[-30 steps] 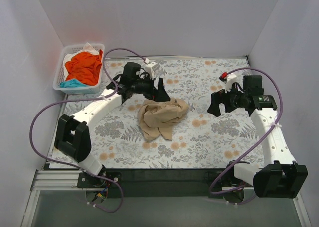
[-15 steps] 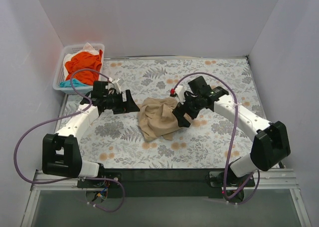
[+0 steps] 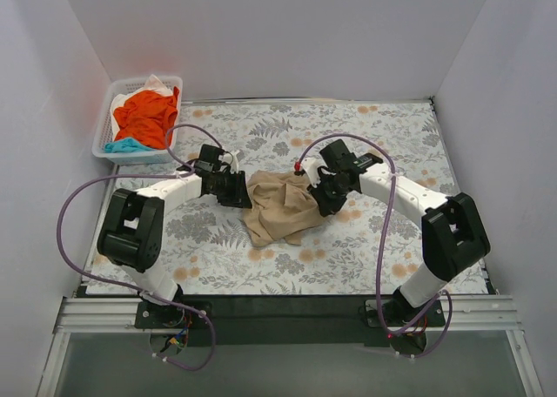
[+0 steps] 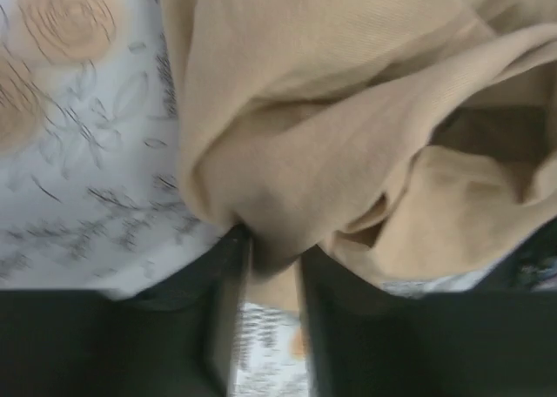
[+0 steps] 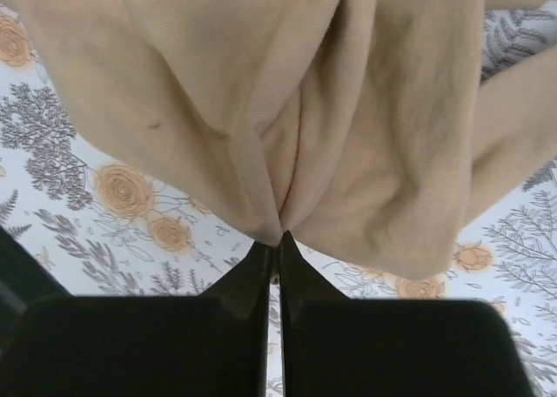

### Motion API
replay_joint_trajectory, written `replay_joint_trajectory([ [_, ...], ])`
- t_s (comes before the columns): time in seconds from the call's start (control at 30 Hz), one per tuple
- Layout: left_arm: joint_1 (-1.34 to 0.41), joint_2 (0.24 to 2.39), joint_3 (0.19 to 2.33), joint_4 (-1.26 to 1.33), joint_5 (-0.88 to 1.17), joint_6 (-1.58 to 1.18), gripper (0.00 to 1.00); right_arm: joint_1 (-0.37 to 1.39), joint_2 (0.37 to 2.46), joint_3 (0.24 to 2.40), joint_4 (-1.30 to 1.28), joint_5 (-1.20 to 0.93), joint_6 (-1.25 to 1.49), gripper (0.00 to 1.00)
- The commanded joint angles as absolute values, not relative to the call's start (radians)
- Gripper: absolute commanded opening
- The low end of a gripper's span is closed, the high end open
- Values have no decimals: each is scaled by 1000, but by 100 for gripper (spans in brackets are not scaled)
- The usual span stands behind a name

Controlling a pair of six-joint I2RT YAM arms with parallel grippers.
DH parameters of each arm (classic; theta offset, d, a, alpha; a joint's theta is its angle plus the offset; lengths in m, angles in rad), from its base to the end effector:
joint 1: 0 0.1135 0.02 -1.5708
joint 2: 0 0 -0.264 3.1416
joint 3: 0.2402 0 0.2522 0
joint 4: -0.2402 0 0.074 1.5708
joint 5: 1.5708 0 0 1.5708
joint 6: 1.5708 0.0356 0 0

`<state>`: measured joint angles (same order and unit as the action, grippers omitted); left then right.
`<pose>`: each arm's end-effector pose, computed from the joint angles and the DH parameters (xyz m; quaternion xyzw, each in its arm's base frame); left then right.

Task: Fold and stack the t-shirts
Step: Flatten the tshirt out

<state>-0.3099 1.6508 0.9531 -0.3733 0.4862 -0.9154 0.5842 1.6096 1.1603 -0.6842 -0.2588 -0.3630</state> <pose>0.2977 -0.1128 0.1727 -0.2236 0.9154 -0.3288 0.0623 0.2643 0.1857 0.2267 -0.4664 0.8487 0.1489 0.1999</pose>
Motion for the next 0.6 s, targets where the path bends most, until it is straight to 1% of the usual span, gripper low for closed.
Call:
replay_joint_trajectory([
  [0.0,-304,1674,1040,-347,425,-884,21,563,1585,1183,-661,-187,-373,2],
  [0.1,-302,1661,1146,-394,400,-847,1,494,1543,1219,-664,-143,-441,1],
  [0.13,-301,1651,1188,-400,396,-835,0,442,1533,1259,-664,-137,-462,1],
  [0.23,-295,1603,1282,-449,394,-749,0,353,1513,1360,-693,-140,-554,1],
  [0.3,-295,1577,1325,-524,432,-695,0,330,1509,1408,-718,-141,-613,1],
  [0.37,-295,1562,1374,-590,460,-582,0,324,1484,1430,-744,-141,-716,1],
  [0.43,-296,1539,1385,-707,495,-455,0,325,1456,1421,-777,-173,-817,1],
  [0.53,-302,1464,1306,-831,502,-318,0,328,1384,1341,-817,-222,-903,1],
  [0.57,-304,1436,1267,-865,514,-213,0,331,1344,1271,-857,-233,-948,1],
])
